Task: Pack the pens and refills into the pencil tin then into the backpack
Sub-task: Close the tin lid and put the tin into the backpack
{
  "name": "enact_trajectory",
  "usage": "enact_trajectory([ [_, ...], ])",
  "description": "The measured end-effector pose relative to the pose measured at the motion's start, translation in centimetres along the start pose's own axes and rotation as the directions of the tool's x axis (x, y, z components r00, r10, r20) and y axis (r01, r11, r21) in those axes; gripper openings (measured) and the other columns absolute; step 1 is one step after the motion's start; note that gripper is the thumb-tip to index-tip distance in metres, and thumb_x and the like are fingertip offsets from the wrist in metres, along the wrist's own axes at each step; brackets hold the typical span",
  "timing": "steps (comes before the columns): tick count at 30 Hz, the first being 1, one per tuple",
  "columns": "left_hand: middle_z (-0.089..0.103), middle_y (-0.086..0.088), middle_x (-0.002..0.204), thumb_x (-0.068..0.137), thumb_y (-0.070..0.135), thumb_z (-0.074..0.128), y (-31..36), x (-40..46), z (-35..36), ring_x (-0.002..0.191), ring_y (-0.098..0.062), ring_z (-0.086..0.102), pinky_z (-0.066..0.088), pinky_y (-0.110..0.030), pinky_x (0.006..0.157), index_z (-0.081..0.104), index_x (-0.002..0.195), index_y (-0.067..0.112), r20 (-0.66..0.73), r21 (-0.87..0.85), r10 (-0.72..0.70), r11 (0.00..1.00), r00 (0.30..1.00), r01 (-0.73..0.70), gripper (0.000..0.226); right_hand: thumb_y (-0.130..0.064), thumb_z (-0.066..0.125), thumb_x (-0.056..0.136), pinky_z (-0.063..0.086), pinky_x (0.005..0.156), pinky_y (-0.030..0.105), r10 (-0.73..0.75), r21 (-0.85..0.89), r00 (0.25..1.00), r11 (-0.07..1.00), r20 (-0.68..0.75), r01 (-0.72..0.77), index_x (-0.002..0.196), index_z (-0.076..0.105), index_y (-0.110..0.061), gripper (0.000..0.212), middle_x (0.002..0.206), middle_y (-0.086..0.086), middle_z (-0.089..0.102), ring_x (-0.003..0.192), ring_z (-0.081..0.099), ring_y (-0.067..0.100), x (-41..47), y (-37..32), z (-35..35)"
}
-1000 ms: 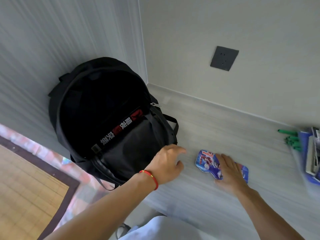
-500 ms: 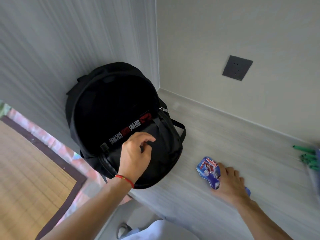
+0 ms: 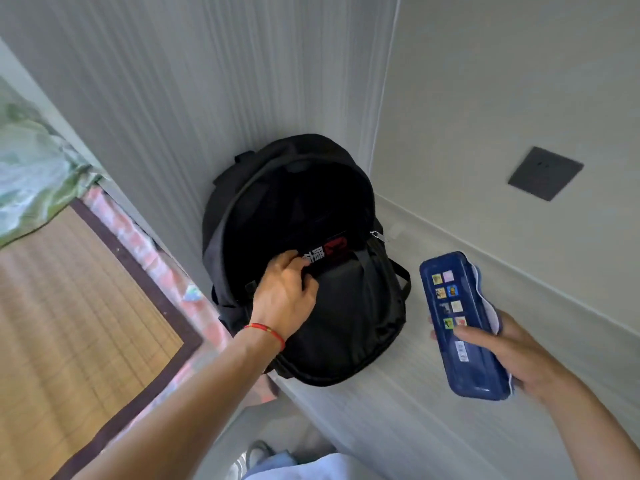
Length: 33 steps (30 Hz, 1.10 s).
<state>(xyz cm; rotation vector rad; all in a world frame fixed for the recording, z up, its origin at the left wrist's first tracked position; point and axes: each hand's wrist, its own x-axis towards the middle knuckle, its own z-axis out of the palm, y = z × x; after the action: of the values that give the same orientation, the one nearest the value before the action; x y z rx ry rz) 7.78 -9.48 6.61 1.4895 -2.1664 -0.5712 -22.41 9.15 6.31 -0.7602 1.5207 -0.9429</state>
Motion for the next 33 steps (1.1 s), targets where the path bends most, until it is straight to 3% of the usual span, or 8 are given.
enact_trajectory([
  [3,0.035,-0.011,0.157,0.092,0.030,0.053,-0.2,1.9,0.5,0.146,-0.028,0.028,0.031,-0.043,0.118,0.052,0.137,0.011,0.090,0.152,-0.094,0.985,0.991,0.080,0.049,-0.022,0.075,0.086,0.061,0.081,0.042,-0.107,-0.335,0.994,0.935,0.038,0.114,0.113,0.070,-0.031,0.029,0.106,0.003,0.079,0.095,0.077,0.024,0.5,-5.8,2.5],
  [9,0.013,-0.021,0.163,0.088,0.043,0.053,-1.5,3.3,1.3,0.151,-0.036,0.008,0.013,-0.049,0.123,0.037,0.147,0.017,0.162,0.317,-0.173,0.941,0.971,0.115,0.066,-0.040,0.071,0.079,0.061,0.074,0.037,-0.290,-0.777,0.946,0.560,0.141,0.287,0.108,0.066,-0.039,0.029,0.091,-0.014,0.076,0.081,0.073,0.006,3.6,-13.1,9.0],
  [12,0.022,-0.024,0.155,0.085,0.048,0.054,-1.7,3.2,1.2,0.144,-0.042,0.019,0.020,-0.051,0.120,0.039,0.144,0.020,0.192,0.318,-0.201,0.939,0.960,0.133,0.067,-0.036,0.070,0.080,0.059,0.071,0.039,-0.379,-0.877,0.909,0.359,0.174,0.318,0.112,0.060,-0.036,0.034,0.092,-0.010,0.074,0.082,0.070,0.014,5.5,-15.4,11.8],
  [17,0.043,-0.013,0.140,0.091,0.055,0.042,-1.6,1.5,1.1,0.128,-0.031,0.041,0.033,-0.041,0.112,0.050,0.134,0.017,0.139,0.312,-0.132,0.946,0.981,0.083,0.058,-0.019,0.067,0.082,0.056,0.067,0.039,-0.486,-0.936,0.832,0.072,0.269,0.345,0.114,0.058,-0.028,0.034,0.098,-0.001,0.072,0.086,0.068,0.029,8.6,-17.2,16.1],
  [21,0.042,-0.013,0.144,0.095,0.060,0.027,-1.6,-0.2,1.6,0.133,-0.030,0.039,0.030,-0.040,0.117,0.050,0.135,0.012,0.144,0.386,-0.080,0.922,0.986,0.019,0.067,-0.009,0.074,0.079,0.040,0.065,0.034,-0.604,-0.955,0.751,-0.059,0.266,0.290,0.107,0.066,-0.024,0.033,0.091,0.004,0.073,0.085,0.070,0.032,10.7,-17.4,19.4],
  [26,0.042,-0.013,0.145,0.095,0.061,0.027,-1.7,-0.5,1.4,0.135,-0.030,0.036,0.026,-0.042,0.119,0.051,0.134,0.010,0.189,0.382,-0.069,0.924,0.980,-0.009,0.069,-0.007,0.072,0.075,0.035,0.105,0.043,-0.619,-0.950,0.720,-0.190,0.313,0.249,0.104,0.072,-0.027,0.036,0.094,0.001,0.074,0.102,0.066,0.028,14.5,-16.3,21.9],
  [29,0.044,-0.013,0.144,0.094,0.062,0.025,-1.6,-0.6,1.1,0.134,-0.030,0.037,0.027,-0.041,0.118,0.052,0.135,0.008,0.203,0.387,-0.069,0.922,0.977,-0.015,0.073,-0.015,0.072,0.080,0.023,0.117,0.047,-0.526,-0.928,0.765,-0.231,0.372,0.292,0.120,0.068,-0.034,0.044,0.115,0.001,0.072,0.127,0.052,0.027,17.0,-15.4,23.0],
  [33,0.043,-0.012,0.143,0.094,0.062,0.026,-1.5,-0.8,0.9,0.133,-0.028,0.036,0.030,-0.039,0.117,0.051,0.135,0.009,0.206,0.379,-0.061,0.925,0.977,-0.022,0.072,-0.013,0.071,0.083,0.025,0.115,0.049,-0.352,-0.948,0.881,-0.161,0.315,0.275,0.130,0.058,-0.036,0.054,0.135,0.000,0.062,0.132,0.048,0.026,19.0,-14.9,23.0],
])
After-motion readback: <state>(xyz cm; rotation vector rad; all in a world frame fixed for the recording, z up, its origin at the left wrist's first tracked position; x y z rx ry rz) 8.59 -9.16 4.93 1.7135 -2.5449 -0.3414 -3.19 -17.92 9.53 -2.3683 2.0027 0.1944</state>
